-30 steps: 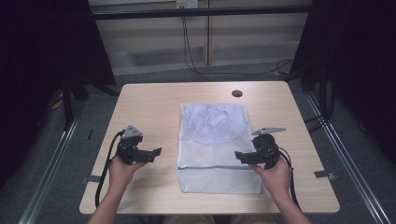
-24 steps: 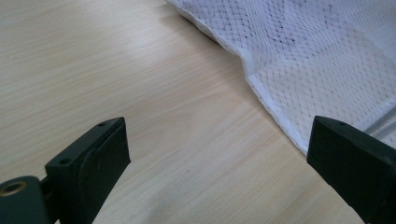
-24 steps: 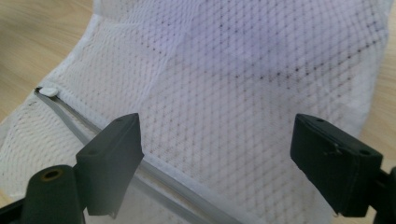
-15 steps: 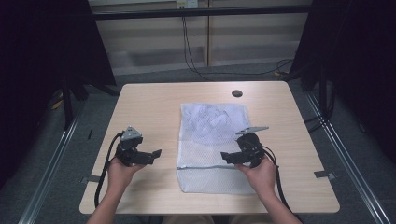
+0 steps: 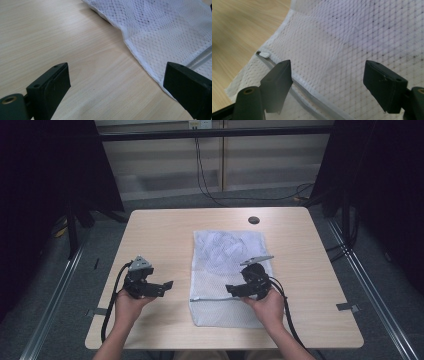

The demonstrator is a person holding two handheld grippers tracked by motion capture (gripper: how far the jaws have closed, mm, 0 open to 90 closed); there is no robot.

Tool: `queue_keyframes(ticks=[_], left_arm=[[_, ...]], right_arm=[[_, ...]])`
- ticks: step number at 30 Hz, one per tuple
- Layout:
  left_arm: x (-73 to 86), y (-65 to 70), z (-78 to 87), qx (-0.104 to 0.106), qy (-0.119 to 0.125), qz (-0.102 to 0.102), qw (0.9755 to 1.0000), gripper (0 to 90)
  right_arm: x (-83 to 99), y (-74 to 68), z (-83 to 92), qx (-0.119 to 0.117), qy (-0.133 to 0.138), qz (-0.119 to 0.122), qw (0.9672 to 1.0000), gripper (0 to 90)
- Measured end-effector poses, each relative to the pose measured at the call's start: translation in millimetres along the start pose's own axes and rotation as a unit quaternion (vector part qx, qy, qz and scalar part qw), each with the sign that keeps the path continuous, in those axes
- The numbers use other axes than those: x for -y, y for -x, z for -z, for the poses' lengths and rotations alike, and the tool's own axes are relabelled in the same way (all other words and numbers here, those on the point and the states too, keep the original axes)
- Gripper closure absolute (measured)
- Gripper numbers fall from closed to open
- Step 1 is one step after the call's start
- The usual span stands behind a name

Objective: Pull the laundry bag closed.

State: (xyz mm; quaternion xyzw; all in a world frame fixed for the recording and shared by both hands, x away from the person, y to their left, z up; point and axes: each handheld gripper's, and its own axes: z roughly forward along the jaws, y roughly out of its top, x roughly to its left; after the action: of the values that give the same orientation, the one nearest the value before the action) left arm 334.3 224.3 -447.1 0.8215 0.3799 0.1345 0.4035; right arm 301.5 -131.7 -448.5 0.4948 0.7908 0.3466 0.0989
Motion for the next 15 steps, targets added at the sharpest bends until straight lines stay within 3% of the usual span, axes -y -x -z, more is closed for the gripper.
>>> queue_keyframes(ticks=[9, 15], left_arm=[[-0.2, 0.5, 0.2, 0.004, -0.001, 0.000, 1.0000, 7.8], [-0.2, 0.9, 0.1, 0.008, -0.004, -0.001, 1.0000, 8.5]], right_arm=[[-5.1, -9.4, -8.6, -0.009, -0.004, 0.001, 1.0000, 20.9], [-8.0, -19.3, -16.3, -0.028, -0.006, 0.001, 0.9996, 25.3]])
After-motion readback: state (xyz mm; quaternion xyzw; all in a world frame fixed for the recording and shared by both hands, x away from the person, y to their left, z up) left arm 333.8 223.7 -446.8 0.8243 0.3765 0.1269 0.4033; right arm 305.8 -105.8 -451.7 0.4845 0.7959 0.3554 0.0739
